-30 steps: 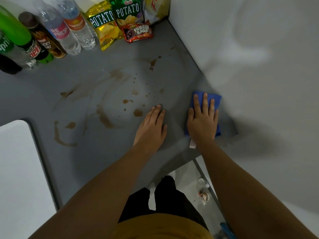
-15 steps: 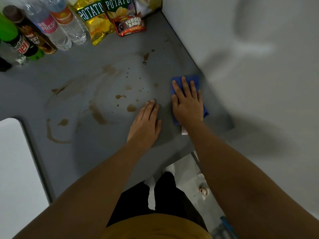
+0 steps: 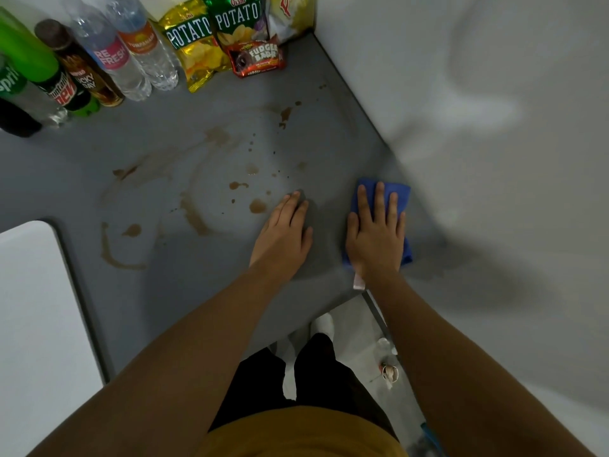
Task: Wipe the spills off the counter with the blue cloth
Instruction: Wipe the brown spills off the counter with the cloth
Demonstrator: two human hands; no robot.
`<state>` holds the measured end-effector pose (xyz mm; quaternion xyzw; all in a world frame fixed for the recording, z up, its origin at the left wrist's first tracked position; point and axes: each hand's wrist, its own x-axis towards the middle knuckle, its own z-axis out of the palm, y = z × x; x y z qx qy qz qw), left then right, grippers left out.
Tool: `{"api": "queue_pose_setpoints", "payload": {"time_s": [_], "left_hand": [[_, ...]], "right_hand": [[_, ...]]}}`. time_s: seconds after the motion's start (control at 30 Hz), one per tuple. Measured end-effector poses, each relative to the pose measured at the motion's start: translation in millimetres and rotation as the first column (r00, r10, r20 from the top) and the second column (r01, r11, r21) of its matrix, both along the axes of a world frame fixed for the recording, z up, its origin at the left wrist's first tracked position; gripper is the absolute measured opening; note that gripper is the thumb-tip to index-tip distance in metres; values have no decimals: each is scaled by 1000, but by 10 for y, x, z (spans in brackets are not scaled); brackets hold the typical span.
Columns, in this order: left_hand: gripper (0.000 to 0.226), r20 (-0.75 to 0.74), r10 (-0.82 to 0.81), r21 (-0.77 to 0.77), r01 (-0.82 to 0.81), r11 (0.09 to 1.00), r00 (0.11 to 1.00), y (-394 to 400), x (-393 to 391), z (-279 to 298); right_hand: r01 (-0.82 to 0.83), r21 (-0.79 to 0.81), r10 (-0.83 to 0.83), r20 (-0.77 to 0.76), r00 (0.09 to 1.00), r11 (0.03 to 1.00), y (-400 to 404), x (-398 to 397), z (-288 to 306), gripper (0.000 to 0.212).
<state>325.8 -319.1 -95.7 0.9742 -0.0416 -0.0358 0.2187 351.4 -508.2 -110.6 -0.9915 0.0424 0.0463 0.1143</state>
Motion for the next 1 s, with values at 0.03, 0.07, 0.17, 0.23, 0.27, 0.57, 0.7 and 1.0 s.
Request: {"api": "queue_pose_setpoints", "payload": {"time_s": [0.03, 0.07, 0.17, 0.23, 0.27, 0.57, 0.7, 1.0], "left_hand": [[52, 6, 9, -12, -9, 1000, 1000, 1, -5, 17], [50, 16, 23, -24, -22, 999, 1000, 5, -12, 33], [43, 52, 57, -44, -55, 998, 997, 44, -47, 71], [40, 64, 78, -56, -74, 996, 995, 99, -74, 86], [39, 66, 86, -59, -83, 995, 994, 130, -86, 94], [40, 29, 122, -92, -119, 989, 992, 138, -161, 117], [44, 70, 110, -169, -97, 981, 991, -128, -137, 126], [69, -15, 68, 133, -65, 989, 998, -978, -88, -148]], "right_hand": [[0, 8, 0, -3, 1000, 1000, 58, -64, -11, 59], [-3, 17, 3, -6, 1000, 1000, 121, -120, -22, 60], [-27, 33, 28, -11, 1000, 999, 329, -239, -48, 60], [-50, 43, 50, -11, 999, 998, 469, -284, -50, 60], [-64, 46, 65, -15, 998, 997, 539, -300, -50, 60], [-263, 119, 269, -33, 963, 957, 560, -209, 149, 54], [-206, 160, 198, 61, 978, 965, 145, 18, 263, 47], [-230, -11, 230, -34, 973, 973, -384, 272, 81, 52]]}}
